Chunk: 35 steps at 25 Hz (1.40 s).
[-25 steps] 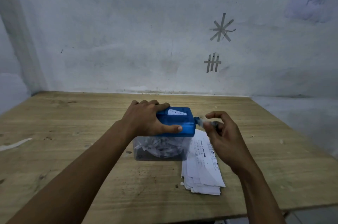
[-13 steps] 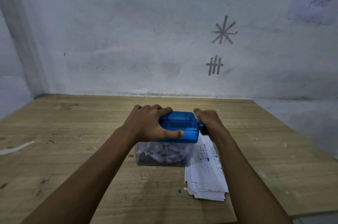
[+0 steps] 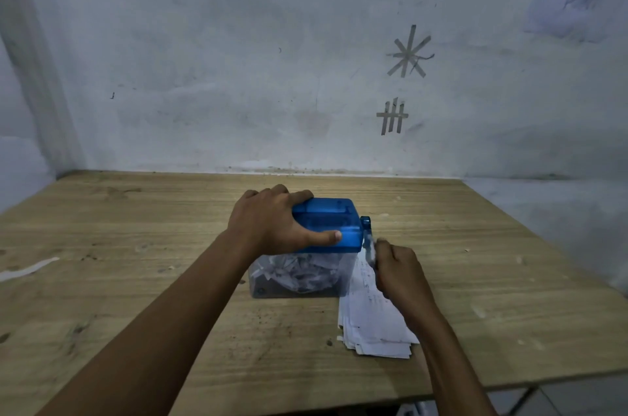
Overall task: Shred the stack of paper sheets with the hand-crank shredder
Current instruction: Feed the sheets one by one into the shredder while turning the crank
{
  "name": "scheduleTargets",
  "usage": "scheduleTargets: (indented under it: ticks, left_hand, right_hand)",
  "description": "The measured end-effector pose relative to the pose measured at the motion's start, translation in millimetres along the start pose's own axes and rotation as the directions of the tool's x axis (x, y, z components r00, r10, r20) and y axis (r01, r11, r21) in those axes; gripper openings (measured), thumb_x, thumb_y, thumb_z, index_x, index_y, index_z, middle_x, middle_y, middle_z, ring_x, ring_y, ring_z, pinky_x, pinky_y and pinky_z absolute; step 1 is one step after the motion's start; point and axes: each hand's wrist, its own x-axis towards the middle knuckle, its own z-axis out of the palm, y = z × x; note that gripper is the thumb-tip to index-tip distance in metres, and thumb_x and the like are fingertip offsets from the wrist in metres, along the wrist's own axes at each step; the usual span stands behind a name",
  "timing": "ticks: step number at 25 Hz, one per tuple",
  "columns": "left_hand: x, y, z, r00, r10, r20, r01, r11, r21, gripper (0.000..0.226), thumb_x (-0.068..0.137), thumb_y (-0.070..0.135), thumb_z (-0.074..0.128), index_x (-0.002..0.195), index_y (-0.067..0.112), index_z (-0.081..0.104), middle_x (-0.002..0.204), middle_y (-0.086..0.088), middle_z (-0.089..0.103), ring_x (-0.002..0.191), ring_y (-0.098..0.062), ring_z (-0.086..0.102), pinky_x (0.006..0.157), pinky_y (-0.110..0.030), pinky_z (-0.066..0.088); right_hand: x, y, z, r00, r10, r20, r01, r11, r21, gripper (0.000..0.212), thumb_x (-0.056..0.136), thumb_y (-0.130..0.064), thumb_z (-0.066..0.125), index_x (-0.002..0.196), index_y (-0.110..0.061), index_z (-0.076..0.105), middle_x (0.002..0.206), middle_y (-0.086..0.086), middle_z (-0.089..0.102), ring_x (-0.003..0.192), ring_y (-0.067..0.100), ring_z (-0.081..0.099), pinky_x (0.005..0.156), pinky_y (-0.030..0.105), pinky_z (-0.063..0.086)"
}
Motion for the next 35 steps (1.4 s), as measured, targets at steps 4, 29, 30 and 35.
scheduleTargets:
  ticks: [4,29,30,35]
  left_hand:
    - [0,0,-5,0.998,0.043,0.046,-0.043,0.999,0.017,0.112,0.057,0.103,0.024,0.148,0.039,0.041,0.131,0.007,0.057,0.115,-0.016,0.056,0.102,-0.041,0.035]
    - [-3,-4,0,0.999,0.051,-0.016,-0.051,0.998,-0.034,0.118,0.053,0.105,0.018,0.149,0.040,0.041,0.130,0.009,0.061,0.112,-0.014,0.057,0.100,-0.038,0.038]
    - [-2,-4,0,0.999,0.051,-0.016,-0.052,0.998,-0.037,0.119,0.052,0.105,0.018,0.149,0.040,0.041,0.130,0.010,0.061,0.112,-0.014,0.057,0.100,-0.039,0.038]
    - [0,-7,3,0.998,0.045,-0.035,-0.048,0.996,-0.072,0.119,0.051,0.107,0.019,0.147,0.041,0.044,0.126,0.011,0.063,0.107,-0.012,0.059,0.095,-0.037,0.045]
  right_hand:
    - [-9,-24,-9,0.988,-0.103,-0.115,0.099,0.994,-0.039,0.054,0.105,-0.031,0.039,0.054,-0.016,0.046,0.045,-0.005,0.042,0.041,0.008,0.036,0.050,0.028,0.031]
    - [30,25,-8,0.952,0.160,-0.259,-0.190,0.977,-0.093,0.040,0.099,-0.049,0.047,0.076,-0.017,0.057,0.076,0.000,0.063,0.083,0.026,0.062,0.075,0.035,0.048]
    - [27,35,-10,0.936,0.197,-0.292,-0.260,0.945,-0.198,0.043,0.094,-0.062,0.049,0.085,-0.021,0.058,0.089,0.001,0.064,0.096,0.028,0.060,0.085,0.039,0.048]
    - [6,53,0,0.967,0.202,-0.156,-0.255,0.782,-0.569,0.088,0.062,-0.093,0.055,0.113,-0.021,0.051,0.126,0.005,0.052,0.122,0.028,0.047,0.099,0.041,0.034]
